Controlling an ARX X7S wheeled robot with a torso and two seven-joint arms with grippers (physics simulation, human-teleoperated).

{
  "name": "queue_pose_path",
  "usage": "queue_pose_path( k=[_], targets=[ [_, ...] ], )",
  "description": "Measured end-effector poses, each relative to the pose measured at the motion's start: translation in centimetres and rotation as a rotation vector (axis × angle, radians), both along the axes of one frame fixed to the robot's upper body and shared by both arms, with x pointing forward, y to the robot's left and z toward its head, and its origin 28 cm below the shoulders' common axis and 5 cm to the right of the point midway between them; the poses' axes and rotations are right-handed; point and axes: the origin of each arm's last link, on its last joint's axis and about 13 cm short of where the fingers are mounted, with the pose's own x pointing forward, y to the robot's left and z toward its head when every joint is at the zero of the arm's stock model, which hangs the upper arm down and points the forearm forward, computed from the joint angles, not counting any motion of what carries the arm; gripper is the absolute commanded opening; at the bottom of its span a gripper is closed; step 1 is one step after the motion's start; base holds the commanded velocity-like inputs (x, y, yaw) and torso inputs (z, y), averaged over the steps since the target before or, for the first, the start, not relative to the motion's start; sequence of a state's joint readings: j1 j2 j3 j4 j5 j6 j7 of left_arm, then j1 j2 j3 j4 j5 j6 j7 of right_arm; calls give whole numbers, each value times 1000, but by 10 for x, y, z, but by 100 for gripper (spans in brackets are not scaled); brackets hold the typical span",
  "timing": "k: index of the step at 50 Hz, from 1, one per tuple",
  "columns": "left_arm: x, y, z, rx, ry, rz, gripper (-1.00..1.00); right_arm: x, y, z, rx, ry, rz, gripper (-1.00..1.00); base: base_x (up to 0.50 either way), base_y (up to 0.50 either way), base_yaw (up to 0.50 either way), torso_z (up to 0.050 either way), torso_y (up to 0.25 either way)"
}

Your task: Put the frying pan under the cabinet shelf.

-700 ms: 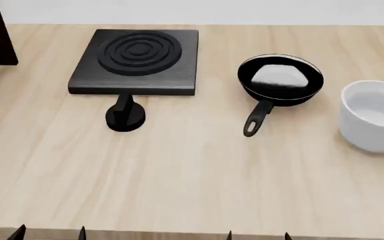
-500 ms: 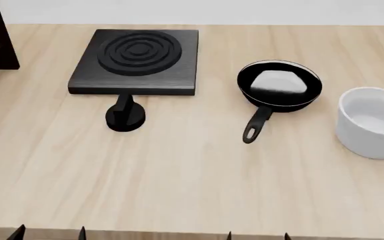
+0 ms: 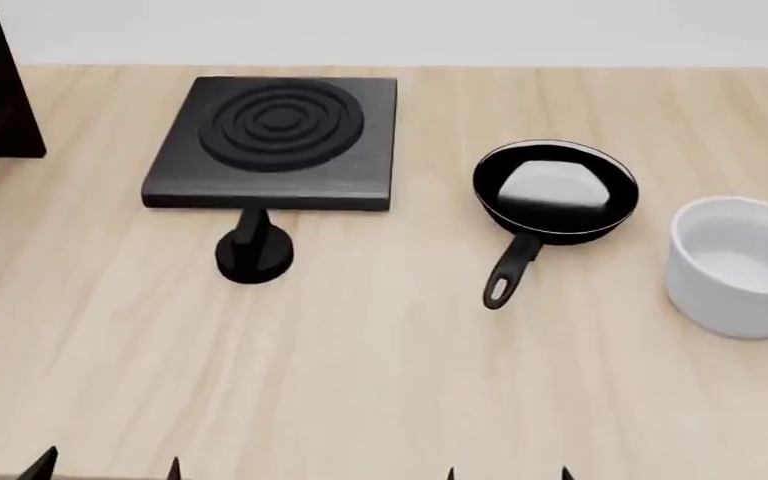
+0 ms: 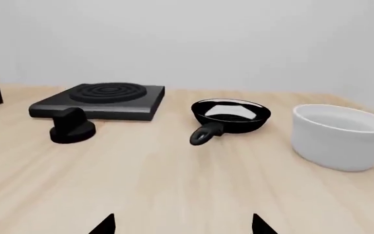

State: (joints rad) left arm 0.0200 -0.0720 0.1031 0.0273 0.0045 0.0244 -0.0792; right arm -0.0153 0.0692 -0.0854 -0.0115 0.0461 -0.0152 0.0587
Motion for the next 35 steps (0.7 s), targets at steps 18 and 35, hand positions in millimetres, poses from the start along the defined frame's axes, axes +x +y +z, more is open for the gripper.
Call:
queue_pose_path(
  k=[18,35],
  targets=[
    [-1,1,1,5,-13,9,100,-1,0,1,-3,2,7,100,0,0,0,48,74],
    [-2,0,6,-9,14,-7,100,2,-2,6,-20,9,3,100,0,0,0,28,43]
  ],
)
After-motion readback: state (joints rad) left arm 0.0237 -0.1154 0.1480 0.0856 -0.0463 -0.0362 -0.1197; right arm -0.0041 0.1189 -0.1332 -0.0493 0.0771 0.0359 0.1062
